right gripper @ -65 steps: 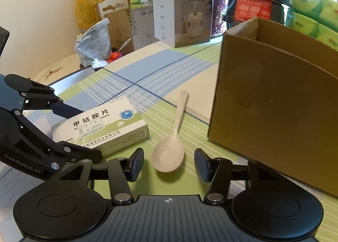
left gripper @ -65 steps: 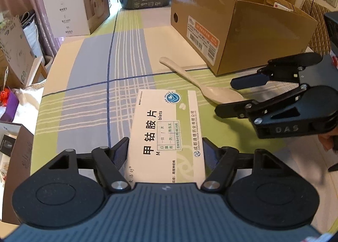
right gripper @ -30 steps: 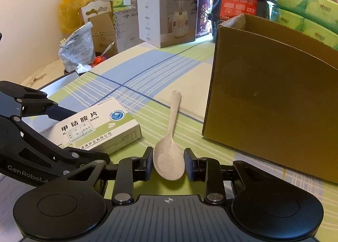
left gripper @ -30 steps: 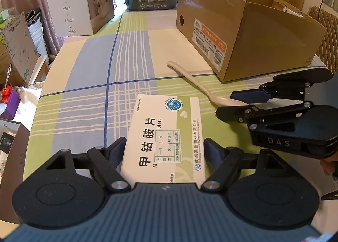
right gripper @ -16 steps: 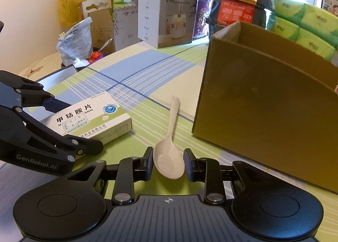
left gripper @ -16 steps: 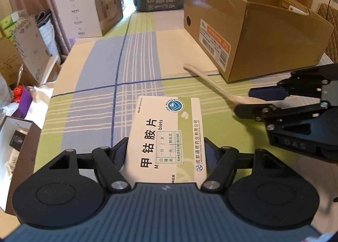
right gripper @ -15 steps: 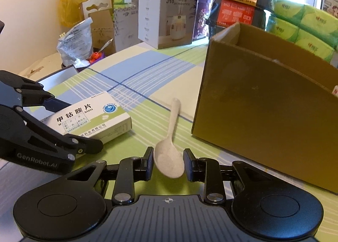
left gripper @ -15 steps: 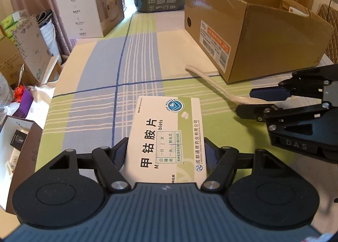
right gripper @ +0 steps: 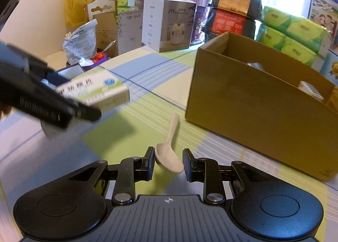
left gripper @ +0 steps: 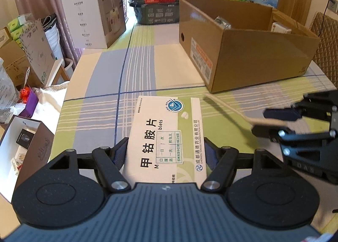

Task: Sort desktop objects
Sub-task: 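Lift and carry the medicine box and spoon over the cardboard box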

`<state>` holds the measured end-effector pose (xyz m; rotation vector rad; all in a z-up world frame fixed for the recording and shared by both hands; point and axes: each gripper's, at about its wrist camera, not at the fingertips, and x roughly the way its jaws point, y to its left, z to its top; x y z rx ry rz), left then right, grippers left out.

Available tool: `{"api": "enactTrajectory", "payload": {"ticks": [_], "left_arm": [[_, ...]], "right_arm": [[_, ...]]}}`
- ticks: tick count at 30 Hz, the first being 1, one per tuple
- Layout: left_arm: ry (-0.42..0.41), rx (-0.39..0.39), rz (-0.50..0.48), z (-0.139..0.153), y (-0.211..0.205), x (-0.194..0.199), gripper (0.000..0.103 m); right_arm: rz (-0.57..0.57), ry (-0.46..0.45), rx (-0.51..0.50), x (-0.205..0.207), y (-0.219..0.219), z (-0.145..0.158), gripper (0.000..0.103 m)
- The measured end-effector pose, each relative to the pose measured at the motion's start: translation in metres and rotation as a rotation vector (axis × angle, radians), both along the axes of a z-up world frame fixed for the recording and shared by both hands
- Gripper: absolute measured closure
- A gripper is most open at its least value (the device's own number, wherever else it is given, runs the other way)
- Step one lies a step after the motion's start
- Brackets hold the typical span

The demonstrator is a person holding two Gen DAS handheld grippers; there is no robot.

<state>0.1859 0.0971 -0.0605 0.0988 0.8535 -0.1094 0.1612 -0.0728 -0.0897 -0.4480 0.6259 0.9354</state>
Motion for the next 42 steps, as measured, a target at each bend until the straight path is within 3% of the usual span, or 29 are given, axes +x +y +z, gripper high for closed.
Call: {"api": "enactTrajectory", "payload": {"ticks": [13, 23, 42], "left_arm": [[-0.056, -0.027, -0.042, 0.04, -0.032, -0.013, 0.036], [-0.091, -0.082, -0.061, 0.066, -0.064, -0.023, 0.036], [-0.147, -0.213, -0.019, 0.084, -0.111, -0.048, 0.036]], "right_arm": [[-0.074, -0.081, -0.029, -0.025, -0.069, 0.002, 0.078], [-0.12, -0.107, 0.027, -0.046, -0.103, 0.026, 0.078], [-0.254, -0.147, 0.152, -0.06, -0.157, 0.069, 0.078]]}}
